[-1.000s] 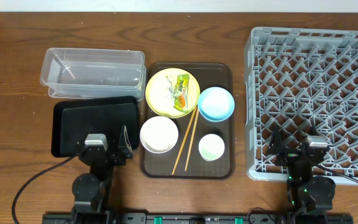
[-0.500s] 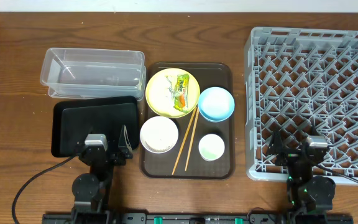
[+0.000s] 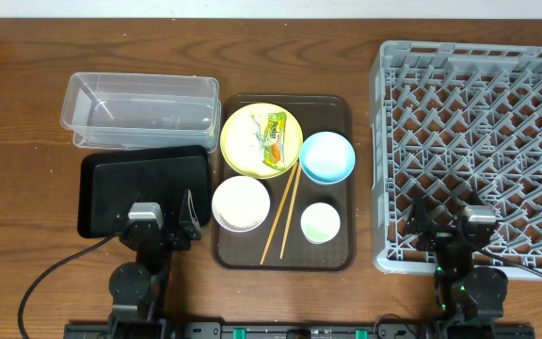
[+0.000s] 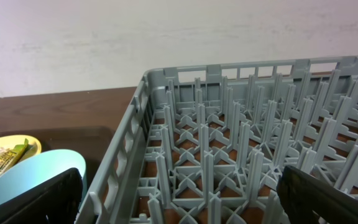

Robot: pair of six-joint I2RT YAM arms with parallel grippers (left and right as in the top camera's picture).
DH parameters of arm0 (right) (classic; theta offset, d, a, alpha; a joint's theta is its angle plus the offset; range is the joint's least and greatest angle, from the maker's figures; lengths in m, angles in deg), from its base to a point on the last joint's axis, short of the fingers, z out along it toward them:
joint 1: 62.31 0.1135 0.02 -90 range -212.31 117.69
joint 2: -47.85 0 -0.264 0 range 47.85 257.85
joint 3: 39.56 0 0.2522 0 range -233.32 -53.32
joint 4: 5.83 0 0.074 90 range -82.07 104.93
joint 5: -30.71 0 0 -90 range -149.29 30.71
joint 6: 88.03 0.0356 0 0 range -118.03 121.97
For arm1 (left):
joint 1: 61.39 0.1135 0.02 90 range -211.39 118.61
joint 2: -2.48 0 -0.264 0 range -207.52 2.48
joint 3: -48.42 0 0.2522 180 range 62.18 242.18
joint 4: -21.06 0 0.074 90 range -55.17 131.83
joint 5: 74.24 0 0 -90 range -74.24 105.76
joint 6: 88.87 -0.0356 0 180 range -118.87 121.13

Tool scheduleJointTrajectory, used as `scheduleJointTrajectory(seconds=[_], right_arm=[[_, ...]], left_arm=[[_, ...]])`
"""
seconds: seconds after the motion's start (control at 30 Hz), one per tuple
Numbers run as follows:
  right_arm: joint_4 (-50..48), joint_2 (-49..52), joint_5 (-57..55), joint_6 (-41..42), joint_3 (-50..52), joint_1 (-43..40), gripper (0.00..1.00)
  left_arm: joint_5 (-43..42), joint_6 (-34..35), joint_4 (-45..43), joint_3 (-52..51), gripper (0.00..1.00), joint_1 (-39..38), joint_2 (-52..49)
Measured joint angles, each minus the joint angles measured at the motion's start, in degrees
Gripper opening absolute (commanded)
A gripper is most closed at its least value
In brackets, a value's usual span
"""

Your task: Sort waste into correct bins and load items into the dishwasher rack

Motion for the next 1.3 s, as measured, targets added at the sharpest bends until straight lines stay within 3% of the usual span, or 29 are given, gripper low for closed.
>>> scheduleJointTrajectory(seconds=[0.37,0.57,0.8,1.03,1.3], right_arm=[[0.0,0.0,0.0,0.0,0.0,0.0,0.99],[0.0,0.0,0.0,0.0,0.0,0.0,0.99],[1.9,0.7,-0.2,0.0,-1.4,0.0,0.99],[7.0,7.8,-0.2,0.3,-9.1,0.0,0.99],[17.1,24.9,-0.4,0.3,-24.0,0.0,0.99]], left_arm=[[0.0,0.3,0.0,0.0,0.93,0.0,0.0],[0.0,4.5,0.3,0.2,0.92,0.0,-0.1],[0.5,6.3,6.7,3.8,0.92,0.0,-6.1],[0.6,6.5,16.5,19.0,0.92,0.0,-20.6],[-4.0,6.5,31.8,40.7,0.92,0.0,-41.3]])
